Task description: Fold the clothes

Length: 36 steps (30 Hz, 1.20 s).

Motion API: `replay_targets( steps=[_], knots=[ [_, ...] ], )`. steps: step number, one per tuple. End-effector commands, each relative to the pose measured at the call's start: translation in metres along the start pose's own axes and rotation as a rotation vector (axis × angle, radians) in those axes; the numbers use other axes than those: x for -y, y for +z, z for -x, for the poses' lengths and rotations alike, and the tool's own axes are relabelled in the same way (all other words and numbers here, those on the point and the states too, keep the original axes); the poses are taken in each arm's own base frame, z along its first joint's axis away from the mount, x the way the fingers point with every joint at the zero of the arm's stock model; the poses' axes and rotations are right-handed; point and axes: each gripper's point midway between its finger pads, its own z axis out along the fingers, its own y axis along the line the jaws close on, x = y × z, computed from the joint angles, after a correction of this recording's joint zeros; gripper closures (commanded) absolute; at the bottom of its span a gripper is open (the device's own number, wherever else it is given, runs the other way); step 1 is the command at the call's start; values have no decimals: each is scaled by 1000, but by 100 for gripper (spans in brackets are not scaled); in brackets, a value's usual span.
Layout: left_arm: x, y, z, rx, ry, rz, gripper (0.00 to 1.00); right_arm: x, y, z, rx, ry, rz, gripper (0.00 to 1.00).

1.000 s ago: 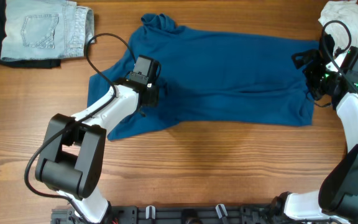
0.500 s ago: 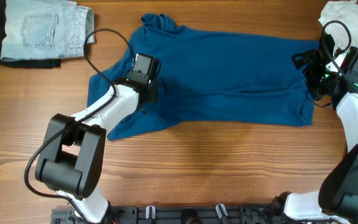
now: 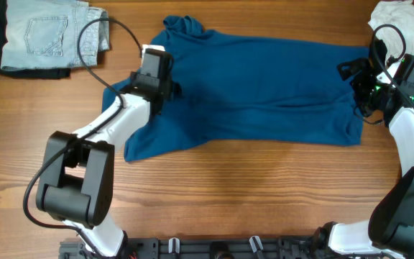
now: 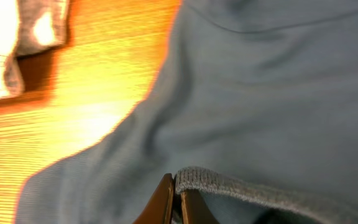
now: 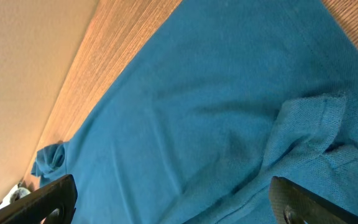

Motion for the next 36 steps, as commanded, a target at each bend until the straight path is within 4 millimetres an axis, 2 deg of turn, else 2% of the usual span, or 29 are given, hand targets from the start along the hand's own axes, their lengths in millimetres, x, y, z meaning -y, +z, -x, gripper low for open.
replay_targets(
  steps=[1, 2, 4, 5, 8, 13, 14, 15, 16, 18, 20, 21, 24, 28, 31, 36],
  knots=[
    [-23, 1, 14, 31, -16, 54, 84, -3, -3, 5, 18, -29, -3, 1],
    [-26, 1, 14, 31, -20, 58, 58, -3, -3, 5, 18, -30, -3, 1],
    [-29, 2, 15, 32, -25, 62, 16, -3, -3, 5, 18, -29, -3, 1],
    [-29, 2, 15, 34, -26, 61, 1, -3, -3, 5, 17, -29, -3, 0],
    [-26, 0, 19, 46, -27, 57, 0, -3, -3, 3, 12, -27, -6, 0],
    [-16, -31, 27, 61, -67, 26, 0, -2, -3, 3, 11, -26, -7, 1],
    [-13, -41, 27, 59, -76, 11, 1, -2, -3, 3, 11, -26, -7, 1],
    [2, -62, 25, 47, -53, -55, 12, -2, -3, 3, 11, -26, -7, 1],
    [8, -69, 23, 39, -42, -83, 21, -2, -3, 3, 11, -26, -7, 0],
    [23, -84, 15, 5, -11, -149, 48, -2, -3, 3, 12, -26, -7, 0],
    [36, -92, 0, -49, 22, -202, 87, -3, -3, 3, 12, -26, -7, 1],
    [42, -94, -8, -80, 37, -228, 96, -3, -3, 3, 12, -27, -7, 0],
    [51, -89, -34, -176, 74, -251, 96, -3, -3, 3, 12, -26, -7, 0],
    [50, -65, -61, -277, 90, -221, 96, -3, -3, 3, 12, -26, -7, 0],
    [41, -46, -74, -332, 52, -189, 96, -2, -3, 3, 12, -27, -7, 0],
    [12, -13, -93, -409, -24, -127, 96, -2, -3, 3, 12, -27, -7, 0]
  ],
)
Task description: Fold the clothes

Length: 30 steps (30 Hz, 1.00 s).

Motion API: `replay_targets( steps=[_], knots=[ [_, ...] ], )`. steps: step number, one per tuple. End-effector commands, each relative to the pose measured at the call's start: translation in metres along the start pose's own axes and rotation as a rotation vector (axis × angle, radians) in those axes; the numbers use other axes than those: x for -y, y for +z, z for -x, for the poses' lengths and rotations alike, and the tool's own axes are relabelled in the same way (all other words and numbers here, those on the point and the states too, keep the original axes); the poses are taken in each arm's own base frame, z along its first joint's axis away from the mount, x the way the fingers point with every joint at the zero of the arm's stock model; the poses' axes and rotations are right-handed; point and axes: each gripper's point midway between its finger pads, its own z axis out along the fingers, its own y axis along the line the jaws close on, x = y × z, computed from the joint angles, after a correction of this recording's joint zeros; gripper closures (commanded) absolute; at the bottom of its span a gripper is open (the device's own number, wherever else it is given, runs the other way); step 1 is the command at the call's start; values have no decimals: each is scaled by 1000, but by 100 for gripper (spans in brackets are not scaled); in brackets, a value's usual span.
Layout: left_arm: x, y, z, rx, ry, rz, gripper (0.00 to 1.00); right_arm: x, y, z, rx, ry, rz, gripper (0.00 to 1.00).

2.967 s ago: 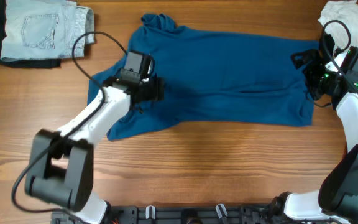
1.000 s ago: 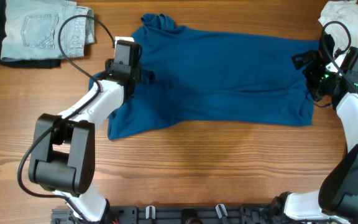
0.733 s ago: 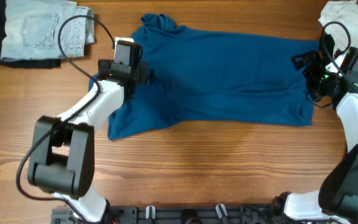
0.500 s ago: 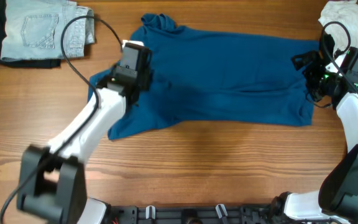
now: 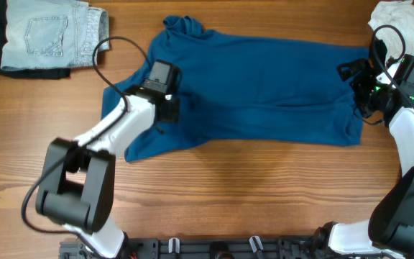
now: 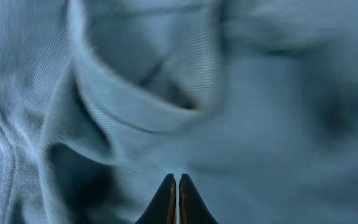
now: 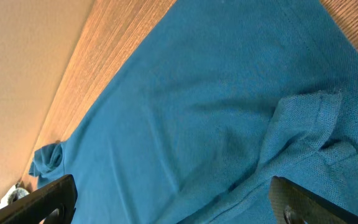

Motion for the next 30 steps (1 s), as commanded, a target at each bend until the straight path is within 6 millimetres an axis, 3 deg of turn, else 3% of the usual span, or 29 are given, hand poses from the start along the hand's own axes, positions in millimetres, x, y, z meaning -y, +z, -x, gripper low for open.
replay_targets(
  steps=[1, 9, 11, 19, 21, 24, 28, 30],
  knots=[
    [-27, 21, -2, -35, -99, 21, 96, -4, -3, 5, 18, -31, 2, 0],
    [-58, 36, 22, 46, -210, -7, 96, -4, -3, 5, 18, -31, 2, 0],
    [-67, 36, 31, 82, -245, -4, 87, -5, -3, 5, 18, -32, 2, 1],
    [-95, 27, 37, 116, -298, 59, 86, -1, -3, 0, -2, -69, -12, 4],
    [-106, 18, 37, 129, -322, 118, 89, 9, -3, -4, -13, -91, -62, 6],
    [-106, -5, 39, 146, -338, 115, 96, 18, -4, -9, -31, -97, -106, 14],
    [-95, -59, 48, 234, -368, 74, 96, 18, -7, -23, -87, -85, -103, 19],
    [-83, -89, 54, 294, -349, 31, 96, 14, -6, -32, -115, -116, -98, 32]
  ],
)
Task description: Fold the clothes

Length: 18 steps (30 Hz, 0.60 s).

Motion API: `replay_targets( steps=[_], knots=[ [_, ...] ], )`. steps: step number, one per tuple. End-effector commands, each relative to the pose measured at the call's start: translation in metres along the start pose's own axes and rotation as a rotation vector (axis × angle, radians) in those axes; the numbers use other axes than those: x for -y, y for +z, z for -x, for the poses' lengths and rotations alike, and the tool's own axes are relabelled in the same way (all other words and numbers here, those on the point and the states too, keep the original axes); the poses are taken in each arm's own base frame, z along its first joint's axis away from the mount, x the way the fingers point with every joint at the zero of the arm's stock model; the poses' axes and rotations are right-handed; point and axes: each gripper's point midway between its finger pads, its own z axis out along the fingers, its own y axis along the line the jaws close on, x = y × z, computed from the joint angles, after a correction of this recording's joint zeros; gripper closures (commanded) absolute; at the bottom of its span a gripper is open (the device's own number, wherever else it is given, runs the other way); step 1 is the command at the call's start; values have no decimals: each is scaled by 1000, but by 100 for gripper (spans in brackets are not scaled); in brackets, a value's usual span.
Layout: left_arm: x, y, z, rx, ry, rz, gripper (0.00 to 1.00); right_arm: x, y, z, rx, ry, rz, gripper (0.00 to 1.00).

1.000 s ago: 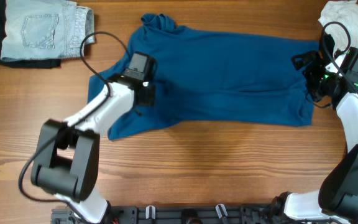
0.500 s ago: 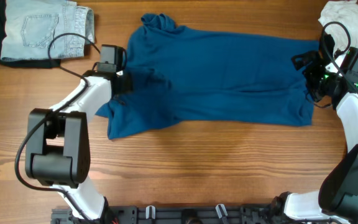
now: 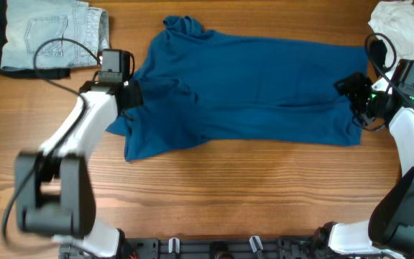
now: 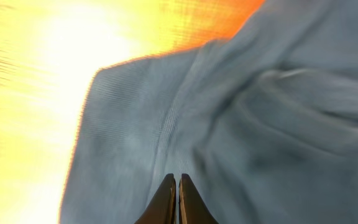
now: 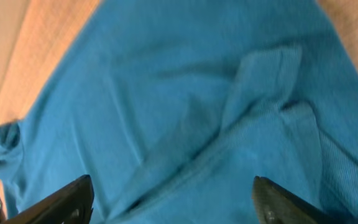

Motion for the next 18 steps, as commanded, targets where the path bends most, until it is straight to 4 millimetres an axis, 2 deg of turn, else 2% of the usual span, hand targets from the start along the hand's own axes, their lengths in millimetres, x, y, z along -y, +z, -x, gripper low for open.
replay_targets(
  steps=[1, 3, 4, 5, 7, 8, 10, 14, 16, 18],
  knots=[
    [26, -76, 27, 165, -21, -121, 96, -14, -4, -9, -18, -98, 10, 45],
    [45, -94, 22, 166, 6, -213, 96, -16, -2, -19, -39, -125, -25, 73],
    [55, -98, 15, 148, 24, -250, 96, -16, 0, -24, -45, -137, -54, 80],
    [63, -100, 8, 123, 42, -272, 96, -15, 2, -30, -55, -150, -83, 83],
    [73, -92, -11, 53, 58, -281, 96, -12, 5, -41, -69, -187, -159, 84],
    [77, -81, -24, -7, 41, -269, 96, -6, 6, -47, -65, -200, -234, 83],
    [82, -65, -38, -76, 28, -257, 96, 4, 8, -52, -50, -175, -330, 82],
    [86, -29, -61, -193, 7, -227, 96, 20, 17, -62, -81, -106, -409, 82],
    [87, -6, -80, -283, -7, -225, 96, 37, 25, -71, -130, -48, -459, 87],
    [86, 6, -88, -320, -12, -216, 96, 48, 30, -76, -161, -17, -492, 90]
  ],
)
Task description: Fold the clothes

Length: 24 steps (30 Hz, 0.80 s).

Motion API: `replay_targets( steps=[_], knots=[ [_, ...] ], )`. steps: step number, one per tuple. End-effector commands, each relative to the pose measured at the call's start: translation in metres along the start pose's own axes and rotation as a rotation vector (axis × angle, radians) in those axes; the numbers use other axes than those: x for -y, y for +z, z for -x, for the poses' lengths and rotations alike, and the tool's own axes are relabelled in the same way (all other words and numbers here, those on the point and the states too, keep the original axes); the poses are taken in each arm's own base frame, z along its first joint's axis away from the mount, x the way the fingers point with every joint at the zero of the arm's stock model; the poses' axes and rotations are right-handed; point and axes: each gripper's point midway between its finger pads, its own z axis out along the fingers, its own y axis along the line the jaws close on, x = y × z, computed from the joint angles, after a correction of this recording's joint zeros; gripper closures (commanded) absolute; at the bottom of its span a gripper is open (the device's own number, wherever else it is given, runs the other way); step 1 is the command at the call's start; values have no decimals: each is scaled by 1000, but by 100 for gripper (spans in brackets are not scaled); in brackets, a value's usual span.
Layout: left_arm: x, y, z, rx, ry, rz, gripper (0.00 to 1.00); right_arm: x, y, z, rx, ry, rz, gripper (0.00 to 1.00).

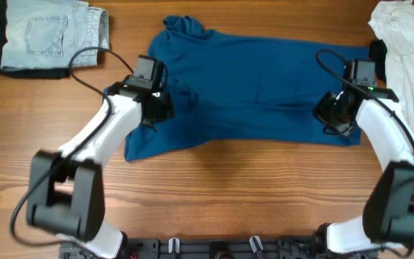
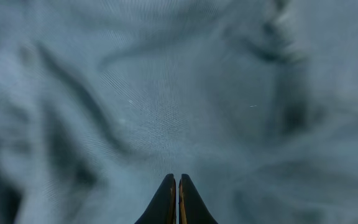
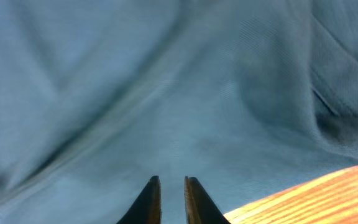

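Note:
A blue shirt [image 1: 264, 79] lies spread out lengthwise on the wooden table [image 1: 228, 194], collar at the far left. My left gripper [image 1: 155, 109] is low over its left part by the sleeve. The left wrist view shows this gripper [image 2: 178, 179] shut, tips together, with rumpled blue cloth [image 2: 166, 93] all round and nothing visibly pinched. My right gripper [image 1: 331, 114] hangs over the shirt's near right part. Seen from the right wrist, it [image 3: 171, 182] has a narrow gap between the fingers and blue cloth [image 3: 166, 81] below.
Folded light jeans [image 1: 45, 32] lie on a dark garment at the far left. A crumpled white cloth [image 1: 405, 36] lies at the far right. The right wrist view shows bare wood [image 3: 328, 193] just past the shirt's hem.
My left gripper moved from the shirt's left edge rightwards onto the cloth, still shut. My right gripper moved left from the shirt's right edge onto its near right part, and its jaws narrowed from wide open.
At first my left gripper was shut at a ribbed edge on the shirt's left and my right stood wide open at the right edge. The left then lay further in, then at the shirt's left border, now back on the cloth. The right stayed until now.

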Motion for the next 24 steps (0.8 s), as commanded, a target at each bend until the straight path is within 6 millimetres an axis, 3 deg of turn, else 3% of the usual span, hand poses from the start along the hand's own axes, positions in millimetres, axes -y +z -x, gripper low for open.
replay_targets(
  steps=[1, 8, 14, 19, 24],
  knots=[
    [-5, 28, -16, -99, -62, -11, 96, 25, 23, -5, -56, 101, -116, 91],
    [-31, 45, -19, -147, -189, 37, 96, 58, 37, -18, -146, 216, -215, 91],
    [-55, 46, -25, -193, -267, 67, 94, 87, 40, -12, -140, 299, -250, 92],
    [-63, 46, -21, -185, -287, 69, 92, 88, 56, -7, -125, 275, -198, 90],
    [-66, 46, -21, -181, -290, 82, 94, 93, 72, -15, -142, 275, -208, 92]
  ],
)
